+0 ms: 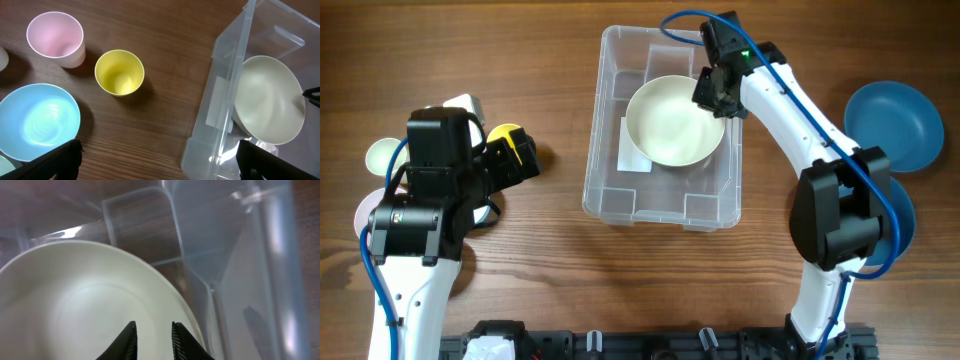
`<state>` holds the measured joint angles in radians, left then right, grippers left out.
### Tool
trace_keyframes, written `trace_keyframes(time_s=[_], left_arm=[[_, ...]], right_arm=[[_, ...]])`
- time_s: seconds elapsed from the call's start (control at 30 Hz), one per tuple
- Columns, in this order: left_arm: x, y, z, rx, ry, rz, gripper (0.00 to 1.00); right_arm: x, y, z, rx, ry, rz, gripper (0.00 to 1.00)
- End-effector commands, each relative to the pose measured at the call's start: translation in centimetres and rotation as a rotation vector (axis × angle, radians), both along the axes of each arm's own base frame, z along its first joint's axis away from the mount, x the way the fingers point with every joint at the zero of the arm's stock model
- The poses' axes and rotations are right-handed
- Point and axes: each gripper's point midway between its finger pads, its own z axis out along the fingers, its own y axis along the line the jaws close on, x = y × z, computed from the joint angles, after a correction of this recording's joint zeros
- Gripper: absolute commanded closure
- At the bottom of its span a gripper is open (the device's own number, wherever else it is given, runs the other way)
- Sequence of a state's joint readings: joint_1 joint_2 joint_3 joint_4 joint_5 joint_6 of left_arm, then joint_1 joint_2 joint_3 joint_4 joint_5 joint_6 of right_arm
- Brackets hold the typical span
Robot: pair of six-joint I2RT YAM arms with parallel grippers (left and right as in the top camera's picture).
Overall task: Pack container
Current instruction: 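Carry the cream bowl into the clear container and release it, then move the right gripper to the upper dark teal bowl and grasp its rim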
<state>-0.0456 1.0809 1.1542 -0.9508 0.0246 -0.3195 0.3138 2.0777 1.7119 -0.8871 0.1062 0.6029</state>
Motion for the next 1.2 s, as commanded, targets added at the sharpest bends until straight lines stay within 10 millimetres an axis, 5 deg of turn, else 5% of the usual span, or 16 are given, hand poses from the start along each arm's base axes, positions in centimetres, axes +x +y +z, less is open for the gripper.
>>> trace_keyframes(time_s=[0.0, 0.2, 0.3, 0.33, 0.57, 0.77, 0.97, 1.17], left_arm=[[0.1, -0.1, 0.8, 0.001, -0.021, -0.015, 0.00], [0.1, -0.1, 0.8, 0.001, -0.020, -0.016, 0.00], [0.0, -0.1, 0.7, 0.001, -0.018, -0.016, 0.00], [0.0, -0.1, 0.7, 0.001, -0.017, -0.016, 0.00], [-0.1, -0.1, 0.6, 0.001, -0.013, -0.015, 0.00], [-0.1, -0.1, 0.6, 0.001, -0.014, -0.015, 0.00], [-0.1, -0.1, 0.6, 0.001, -0.013, -0.015, 0.00], [-0.1, -0.1, 0.6, 0.001, -0.014, -0.015, 0.00]], right_arm=[[0.4, 0.5, 3.8, -0.018, -0.091, 0.083, 0.73], [-0.1, -1.9, 14.4, -0.033, -0.331, 0.091, 0.72], [-0.1, -4.5, 16.8, -0.055, -0.386, 0.057, 0.83], [0.1, -5.3, 16.5, -0.068, -0.376, 0.056, 0.94], [1.8, -8.5, 9.4, -0.105, -0.221, 0.005, 0.96], [3.8, -7.0, 3.5, -0.033, -0.145, 0.087, 0.96], [4.9, -4.0, 2.4, 0.096, -0.168, 0.202, 0.96], [5.4, -3.9, 2.6, 0.102, -0.188, 0.197, 0.96]])
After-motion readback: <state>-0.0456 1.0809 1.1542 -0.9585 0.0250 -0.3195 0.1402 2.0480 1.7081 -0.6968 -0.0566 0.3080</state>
